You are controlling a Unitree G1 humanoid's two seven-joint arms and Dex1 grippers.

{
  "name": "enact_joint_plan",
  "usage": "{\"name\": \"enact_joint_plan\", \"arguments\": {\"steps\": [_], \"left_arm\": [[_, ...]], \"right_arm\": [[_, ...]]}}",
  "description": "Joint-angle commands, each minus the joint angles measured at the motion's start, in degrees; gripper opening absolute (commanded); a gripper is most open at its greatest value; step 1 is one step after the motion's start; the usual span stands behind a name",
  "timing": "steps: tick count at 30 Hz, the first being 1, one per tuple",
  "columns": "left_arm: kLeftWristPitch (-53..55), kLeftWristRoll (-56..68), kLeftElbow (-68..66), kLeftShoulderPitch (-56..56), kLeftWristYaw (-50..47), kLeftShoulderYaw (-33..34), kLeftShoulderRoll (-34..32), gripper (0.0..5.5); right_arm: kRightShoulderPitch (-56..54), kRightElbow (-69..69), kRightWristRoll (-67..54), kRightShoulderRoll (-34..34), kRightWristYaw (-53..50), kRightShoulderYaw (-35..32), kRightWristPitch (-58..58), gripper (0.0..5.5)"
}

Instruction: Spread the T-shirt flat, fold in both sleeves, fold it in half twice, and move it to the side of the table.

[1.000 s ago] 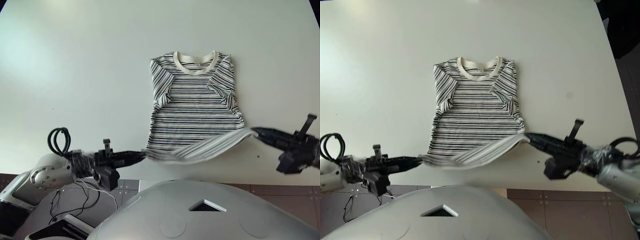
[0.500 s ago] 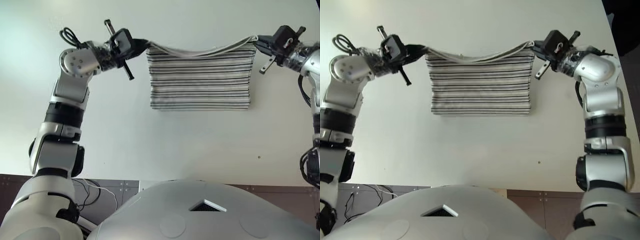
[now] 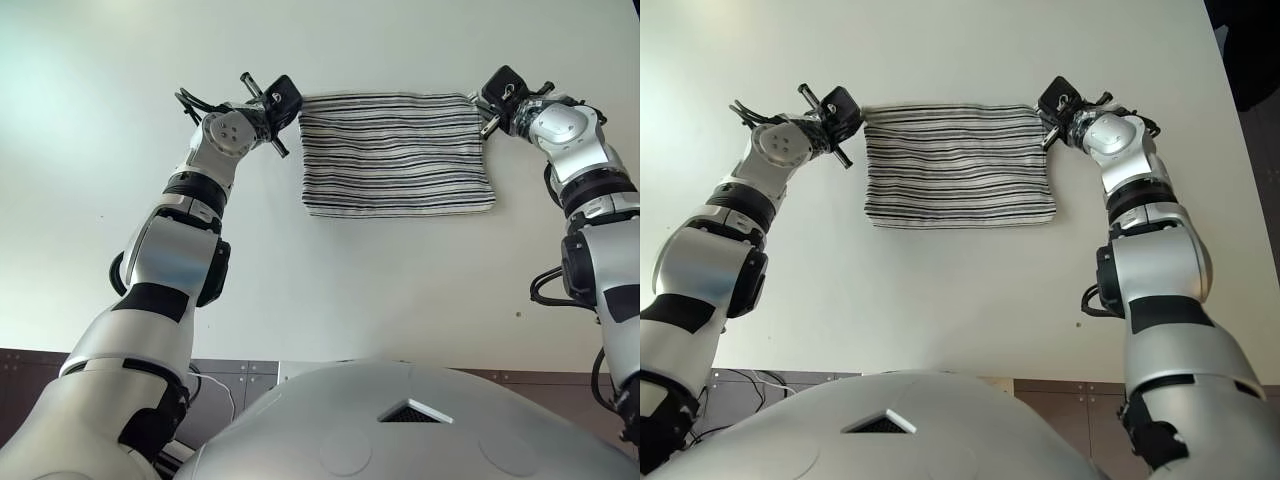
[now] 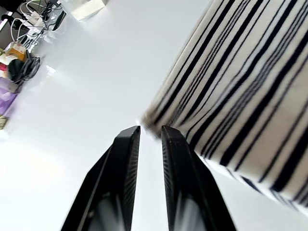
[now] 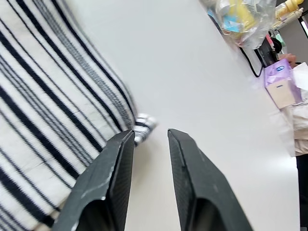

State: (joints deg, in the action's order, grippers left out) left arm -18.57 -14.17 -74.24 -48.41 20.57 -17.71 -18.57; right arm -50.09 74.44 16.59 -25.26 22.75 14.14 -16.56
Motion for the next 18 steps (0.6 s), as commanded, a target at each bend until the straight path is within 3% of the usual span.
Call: {"name": "enact_joint_plan", "arguments": {"steps": [1,4,7,12,15,18], "left_arm": [[-0.5,0.3,0.0,-0.4,-3.2,2.7,-0.4,1.09],[-8.1,0.6,5.2,1.6,0.8,2.9,-0.2,1.09],[-12.7,3.9,17.9,7.8,12.7,1.2,-0.1,1.09],[-4.6,5.3,44.7,22.9,28.1,-5.4,-4.0,1.09],[-0.5,1.7,55.1,28.5,31.3,-8.2,-7.6,1.09],[0.7,-6.5,55.4,30.7,29.1,-10.5,-12.0,1.09]], "right_arm": [[-1.4,0.1,-0.1,-1.1,-3.1,-1.9,-0.8,1.32],[0.9,-2.0,0.1,-0.5,0.9,-1.4,-7.1,1.32],[3.2,-1.3,2.9,-0.4,3.6,1.3,-7.8,1.32],[5.9,-0.1,8.9,-2.7,8.3,7.0,-8.4,1.32],[8.1,-1.6,13.4,-7.0,13.2,12.0,-12.4,1.32],[11.6,-7.6,14.6,-13.7,23.4,15.6,-18.2,1.32]]}}
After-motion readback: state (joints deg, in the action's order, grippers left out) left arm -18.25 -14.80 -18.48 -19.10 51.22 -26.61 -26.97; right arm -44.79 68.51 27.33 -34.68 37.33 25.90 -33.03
